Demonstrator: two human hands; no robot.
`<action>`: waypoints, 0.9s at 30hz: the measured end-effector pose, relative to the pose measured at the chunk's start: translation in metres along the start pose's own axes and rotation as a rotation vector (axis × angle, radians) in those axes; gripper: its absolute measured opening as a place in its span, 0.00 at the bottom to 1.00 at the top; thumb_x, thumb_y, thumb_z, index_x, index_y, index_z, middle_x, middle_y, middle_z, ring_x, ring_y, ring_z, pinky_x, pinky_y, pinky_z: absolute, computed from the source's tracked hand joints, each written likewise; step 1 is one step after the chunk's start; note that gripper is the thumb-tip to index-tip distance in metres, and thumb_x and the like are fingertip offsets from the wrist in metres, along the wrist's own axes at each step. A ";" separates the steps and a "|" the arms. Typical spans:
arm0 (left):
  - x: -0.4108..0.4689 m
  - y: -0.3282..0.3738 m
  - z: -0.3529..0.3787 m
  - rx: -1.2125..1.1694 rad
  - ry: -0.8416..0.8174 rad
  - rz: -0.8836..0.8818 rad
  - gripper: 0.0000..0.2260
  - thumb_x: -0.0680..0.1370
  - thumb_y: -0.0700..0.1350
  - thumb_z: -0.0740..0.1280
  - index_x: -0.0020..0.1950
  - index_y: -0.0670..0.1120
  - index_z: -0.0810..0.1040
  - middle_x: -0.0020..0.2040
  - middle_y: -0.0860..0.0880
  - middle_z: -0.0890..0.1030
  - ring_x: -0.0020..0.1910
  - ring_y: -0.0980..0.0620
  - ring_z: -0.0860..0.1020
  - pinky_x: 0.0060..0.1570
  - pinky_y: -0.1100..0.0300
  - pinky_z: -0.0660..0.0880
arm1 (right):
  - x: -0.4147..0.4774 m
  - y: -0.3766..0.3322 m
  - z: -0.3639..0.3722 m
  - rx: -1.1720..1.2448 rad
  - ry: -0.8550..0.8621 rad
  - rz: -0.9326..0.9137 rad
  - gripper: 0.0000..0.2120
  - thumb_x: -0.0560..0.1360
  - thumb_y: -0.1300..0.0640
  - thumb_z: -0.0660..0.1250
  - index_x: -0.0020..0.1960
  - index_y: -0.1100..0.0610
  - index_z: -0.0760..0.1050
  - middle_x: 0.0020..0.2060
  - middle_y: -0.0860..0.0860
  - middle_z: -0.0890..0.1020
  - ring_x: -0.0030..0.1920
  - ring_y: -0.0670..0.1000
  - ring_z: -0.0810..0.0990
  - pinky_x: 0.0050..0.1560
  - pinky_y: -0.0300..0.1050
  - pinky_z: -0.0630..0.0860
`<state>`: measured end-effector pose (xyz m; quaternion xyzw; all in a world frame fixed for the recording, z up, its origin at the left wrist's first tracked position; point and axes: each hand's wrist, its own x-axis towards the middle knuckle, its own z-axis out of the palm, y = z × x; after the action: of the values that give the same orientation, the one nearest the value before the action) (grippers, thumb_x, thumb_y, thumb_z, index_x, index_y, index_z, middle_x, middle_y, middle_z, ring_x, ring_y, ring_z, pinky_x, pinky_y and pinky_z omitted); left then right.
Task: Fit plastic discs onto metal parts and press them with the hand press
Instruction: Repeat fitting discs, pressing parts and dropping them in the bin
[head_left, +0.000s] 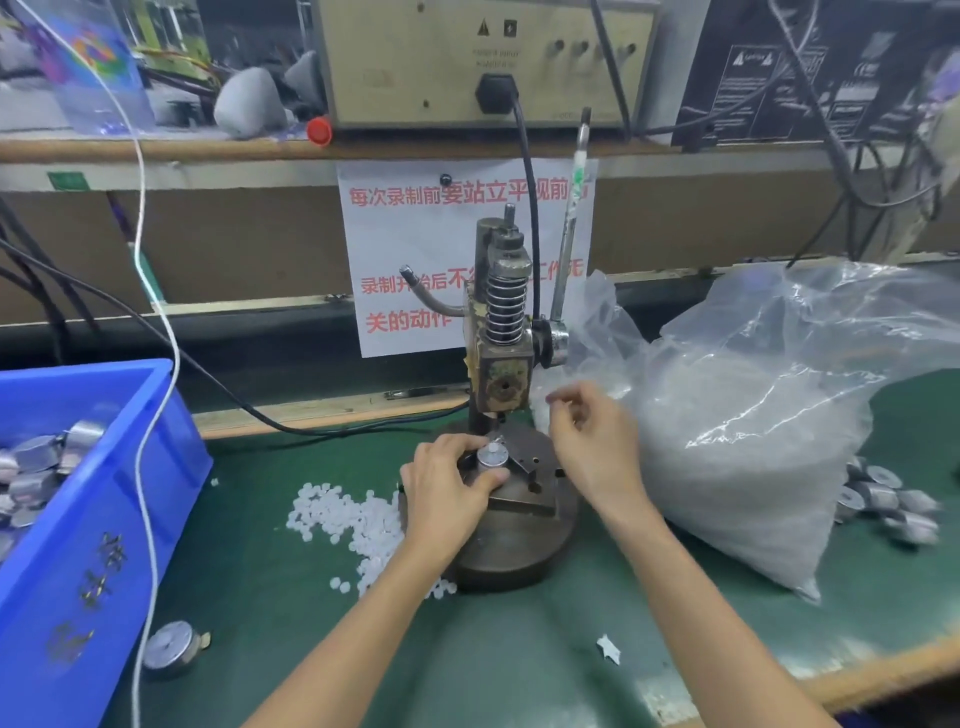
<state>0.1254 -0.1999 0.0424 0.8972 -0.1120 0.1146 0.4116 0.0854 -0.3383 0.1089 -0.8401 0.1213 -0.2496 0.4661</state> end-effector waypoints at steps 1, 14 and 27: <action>0.000 -0.002 0.001 -0.010 0.010 0.006 0.13 0.70 0.53 0.73 0.53 0.56 0.79 0.53 0.59 0.78 0.55 0.55 0.70 0.47 0.62 0.55 | 0.011 -0.013 -0.009 0.055 0.082 -0.048 0.06 0.76 0.61 0.61 0.48 0.54 0.77 0.36 0.43 0.79 0.37 0.41 0.77 0.42 0.40 0.72; 0.000 -0.007 0.005 0.045 0.043 0.048 0.16 0.70 0.56 0.72 0.55 0.55 0.79 0.53 0.58 0.79 0.53 0.53 0.70 0.48 0.61 0.55 | 0.045 -0.072 -0.046 0.371 0.148 -0.334 0.02 0.76 0.60 0.65 0.45 0.55 0.75 0.34 0.43 0.76 0.34 0.44 0.73 0.38 0.43 0.72; -0.002 -0.006 0.005 0.061 0.053 0.054 0.14 0.70 0.56 0.71 0.54 0.56 0.78 0.53 0.60 0.79 0.51 0.55 0.69 0.44 0.60 0.54 | 0.007 -0.043 -0.007 0.541 0.277 -0.434 0.19 0.71 0.70 0.57 0.50 0.47 0.64 0.40 0.35 0.73 0.41 0.38 0.72 0.47 0.33 0.71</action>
<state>0.1259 -0.1999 0.0342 0.9025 -0.1218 0.1529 0.3838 0.0864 -0.3232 0.1501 -0.6510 -0.0681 -0.4771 0.5865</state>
